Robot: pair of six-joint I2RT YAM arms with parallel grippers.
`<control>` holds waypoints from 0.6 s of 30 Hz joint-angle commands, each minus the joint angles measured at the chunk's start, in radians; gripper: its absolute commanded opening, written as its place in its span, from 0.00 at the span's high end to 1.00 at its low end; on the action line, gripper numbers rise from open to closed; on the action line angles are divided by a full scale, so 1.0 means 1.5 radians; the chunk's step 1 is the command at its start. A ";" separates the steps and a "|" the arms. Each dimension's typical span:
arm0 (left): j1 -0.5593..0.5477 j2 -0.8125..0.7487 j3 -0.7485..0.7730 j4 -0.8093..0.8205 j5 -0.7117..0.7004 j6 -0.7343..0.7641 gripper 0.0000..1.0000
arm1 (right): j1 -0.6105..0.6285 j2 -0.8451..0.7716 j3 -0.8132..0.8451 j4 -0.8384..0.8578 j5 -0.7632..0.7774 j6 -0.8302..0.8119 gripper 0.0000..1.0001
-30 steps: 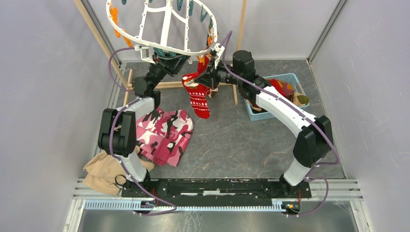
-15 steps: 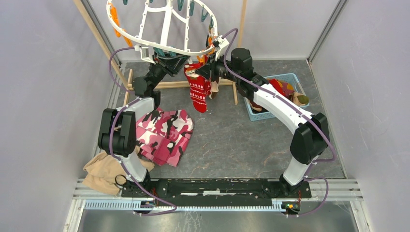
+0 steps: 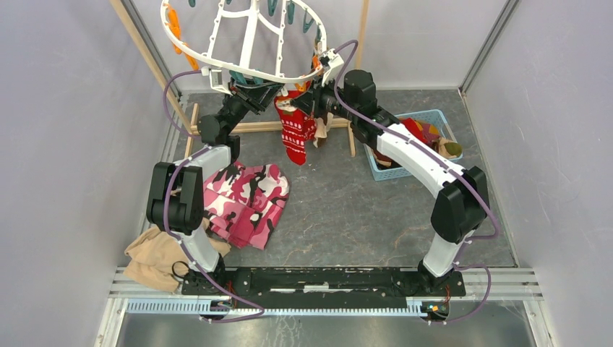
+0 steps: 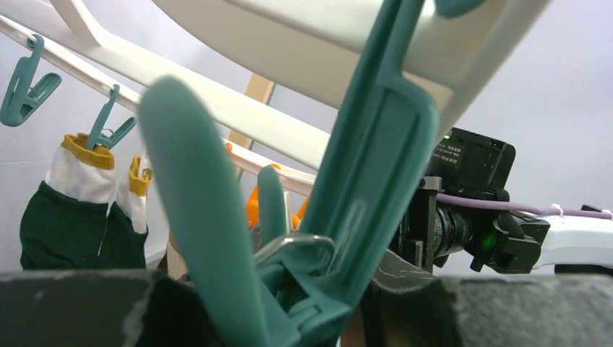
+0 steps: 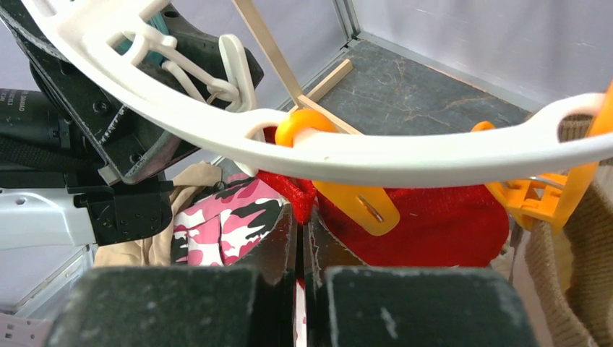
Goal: Clip the socks to the hanger
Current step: Clamp the sock onto the hanger.
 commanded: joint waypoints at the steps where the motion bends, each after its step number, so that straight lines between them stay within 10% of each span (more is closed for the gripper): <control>1: -0.001 -0.025 0.012 0.147 0.001 -0.025 0.98 | 0.002 0.004 0.042 0.029 0.003 0.020 0.99; 18: -0.001 -0.018 0.020 0.147 0.012 -0.039 0.97 | -0.013 0.016 0.072 0.046 -0.030 0.033 0.98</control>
